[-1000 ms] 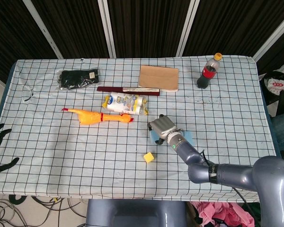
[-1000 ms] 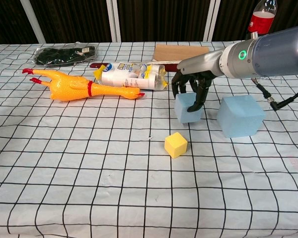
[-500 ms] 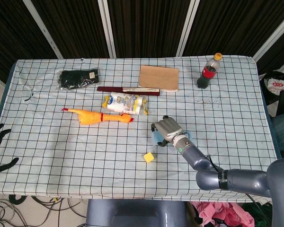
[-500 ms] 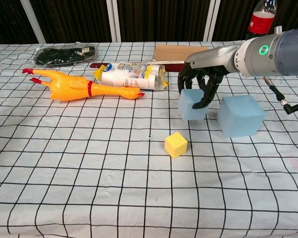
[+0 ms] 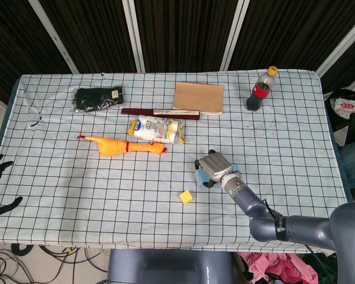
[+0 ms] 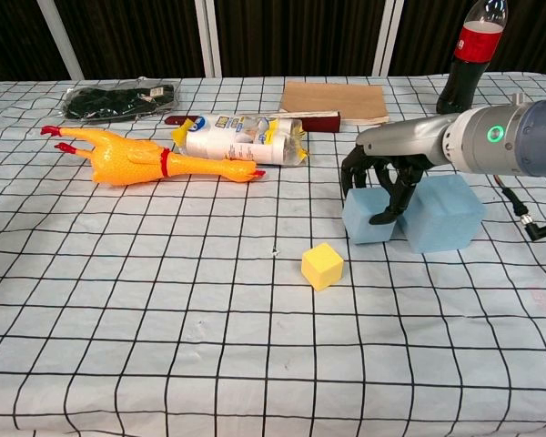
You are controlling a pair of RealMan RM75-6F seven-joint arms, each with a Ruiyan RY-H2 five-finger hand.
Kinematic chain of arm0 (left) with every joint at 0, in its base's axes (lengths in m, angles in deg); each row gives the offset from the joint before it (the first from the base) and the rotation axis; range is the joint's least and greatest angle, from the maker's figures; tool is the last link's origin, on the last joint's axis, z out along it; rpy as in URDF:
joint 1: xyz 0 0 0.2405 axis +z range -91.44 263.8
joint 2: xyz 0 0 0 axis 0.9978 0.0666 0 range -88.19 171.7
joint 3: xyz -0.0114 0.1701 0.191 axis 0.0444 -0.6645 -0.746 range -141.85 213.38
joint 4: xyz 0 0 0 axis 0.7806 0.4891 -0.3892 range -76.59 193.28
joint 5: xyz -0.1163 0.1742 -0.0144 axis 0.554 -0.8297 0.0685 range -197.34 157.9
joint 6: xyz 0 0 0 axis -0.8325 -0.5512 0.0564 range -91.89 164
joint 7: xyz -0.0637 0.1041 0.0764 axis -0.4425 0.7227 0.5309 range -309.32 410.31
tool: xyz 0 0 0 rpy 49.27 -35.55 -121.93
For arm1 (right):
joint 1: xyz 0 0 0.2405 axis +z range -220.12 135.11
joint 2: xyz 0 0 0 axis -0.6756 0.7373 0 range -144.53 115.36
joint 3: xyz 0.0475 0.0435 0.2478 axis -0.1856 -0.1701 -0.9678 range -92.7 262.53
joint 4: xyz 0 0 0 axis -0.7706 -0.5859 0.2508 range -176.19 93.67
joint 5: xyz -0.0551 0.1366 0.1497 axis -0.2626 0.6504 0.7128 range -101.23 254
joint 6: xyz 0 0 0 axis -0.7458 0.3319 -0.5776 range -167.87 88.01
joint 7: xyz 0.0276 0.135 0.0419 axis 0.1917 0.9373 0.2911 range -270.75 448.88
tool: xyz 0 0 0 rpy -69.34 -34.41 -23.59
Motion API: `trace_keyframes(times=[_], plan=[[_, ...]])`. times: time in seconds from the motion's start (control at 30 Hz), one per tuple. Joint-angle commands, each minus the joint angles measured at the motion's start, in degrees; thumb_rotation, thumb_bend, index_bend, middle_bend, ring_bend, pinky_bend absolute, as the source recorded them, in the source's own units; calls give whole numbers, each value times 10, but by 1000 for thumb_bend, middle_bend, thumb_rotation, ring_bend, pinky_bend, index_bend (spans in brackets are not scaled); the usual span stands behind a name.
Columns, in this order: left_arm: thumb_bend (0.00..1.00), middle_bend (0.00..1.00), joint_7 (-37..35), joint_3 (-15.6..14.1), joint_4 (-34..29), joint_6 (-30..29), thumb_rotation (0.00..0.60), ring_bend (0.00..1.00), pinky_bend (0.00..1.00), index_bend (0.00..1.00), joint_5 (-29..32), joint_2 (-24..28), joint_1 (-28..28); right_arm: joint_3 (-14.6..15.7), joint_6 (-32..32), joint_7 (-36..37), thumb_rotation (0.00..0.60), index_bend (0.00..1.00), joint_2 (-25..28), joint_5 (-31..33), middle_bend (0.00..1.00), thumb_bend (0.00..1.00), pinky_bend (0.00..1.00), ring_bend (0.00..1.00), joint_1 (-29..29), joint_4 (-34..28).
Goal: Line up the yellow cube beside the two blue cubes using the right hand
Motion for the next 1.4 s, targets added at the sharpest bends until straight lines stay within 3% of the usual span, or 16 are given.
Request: trace_keyframes(times=[0.03, 0.57, 1.4], plan=[[40, 103, 2, 0, 0, 0, 600, 0, 0, 204, 1, -1, 0, 0, 3, -4, 600, 583, 1, 2, 507, 394, 132, 521, -1, -3], [39, 103, 1, 0, 0, -1, 600, 0, 0, 210, 0, -1, 1, 12, 72, -101, 600, 588, 2, 71, 512, 395, 132, 521, 5, -60], [40, 103, 1, 0, 1, 0, 600, 0, 0, 210, 1, -1, 1, 1, 75, -116, 600, 584, -2, 81, 452, 362, 132, 504, -4, -68]])
